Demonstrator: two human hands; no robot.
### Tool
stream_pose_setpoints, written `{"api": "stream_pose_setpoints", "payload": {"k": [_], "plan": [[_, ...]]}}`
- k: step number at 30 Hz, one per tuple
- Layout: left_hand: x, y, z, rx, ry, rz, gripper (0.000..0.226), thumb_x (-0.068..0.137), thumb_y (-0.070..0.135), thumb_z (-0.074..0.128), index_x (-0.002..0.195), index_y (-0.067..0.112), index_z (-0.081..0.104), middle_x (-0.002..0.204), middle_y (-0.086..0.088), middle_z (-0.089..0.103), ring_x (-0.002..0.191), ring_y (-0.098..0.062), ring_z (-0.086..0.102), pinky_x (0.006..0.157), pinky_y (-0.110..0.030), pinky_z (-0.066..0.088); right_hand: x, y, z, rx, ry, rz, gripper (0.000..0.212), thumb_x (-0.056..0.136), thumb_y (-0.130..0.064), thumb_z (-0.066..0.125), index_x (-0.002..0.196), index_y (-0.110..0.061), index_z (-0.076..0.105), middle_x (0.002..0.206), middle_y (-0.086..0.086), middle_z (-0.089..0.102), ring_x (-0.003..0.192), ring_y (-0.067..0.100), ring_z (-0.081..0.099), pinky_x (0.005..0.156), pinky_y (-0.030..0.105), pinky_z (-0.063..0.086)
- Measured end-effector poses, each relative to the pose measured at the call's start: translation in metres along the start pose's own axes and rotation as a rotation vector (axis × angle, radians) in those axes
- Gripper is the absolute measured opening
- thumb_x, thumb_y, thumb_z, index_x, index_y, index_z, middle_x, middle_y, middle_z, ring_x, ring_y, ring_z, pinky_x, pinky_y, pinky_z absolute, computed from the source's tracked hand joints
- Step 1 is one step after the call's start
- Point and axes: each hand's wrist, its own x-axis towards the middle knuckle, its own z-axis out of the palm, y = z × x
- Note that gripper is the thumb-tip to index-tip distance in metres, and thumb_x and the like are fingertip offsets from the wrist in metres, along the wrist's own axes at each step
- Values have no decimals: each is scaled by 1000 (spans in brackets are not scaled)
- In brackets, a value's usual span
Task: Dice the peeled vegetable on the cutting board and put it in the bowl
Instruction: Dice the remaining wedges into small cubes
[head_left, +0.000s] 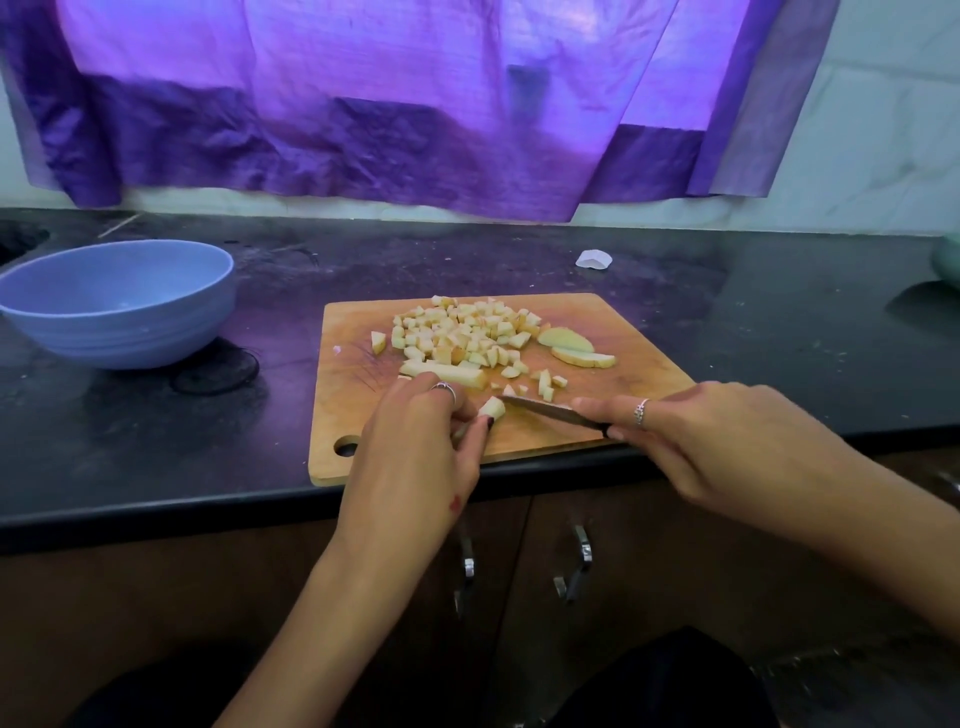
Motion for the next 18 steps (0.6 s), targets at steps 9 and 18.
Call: {"api": "stream_pose_setpoints", "payload": {"k": [9, 18], "plan": [[-10, -5, -6, -16, 11, -10, 9, 85, 30, 66, 85, 20, 67, 81, 9, 53, 83, -9, 50, 70, -25, 46, 2, -15, 18, 265, 57, 44, 45, 90, -55, 15, 134, -57, 25, 102, -5, 68, 88, 19, 62, 70, 39, 52], [-11, -6, -2, -63, 20, -5, 3, 82, 19, 71, 82, 17, 68, 78, 7, 56, 79, -11, 53, 67, -24, 46, 13, -19, 24, 214, 17, 40, 49, 89, -52, 14, 136, -59, 24, 86, -3, 69, 74, 18, 61, 65, 38, 51]]}}
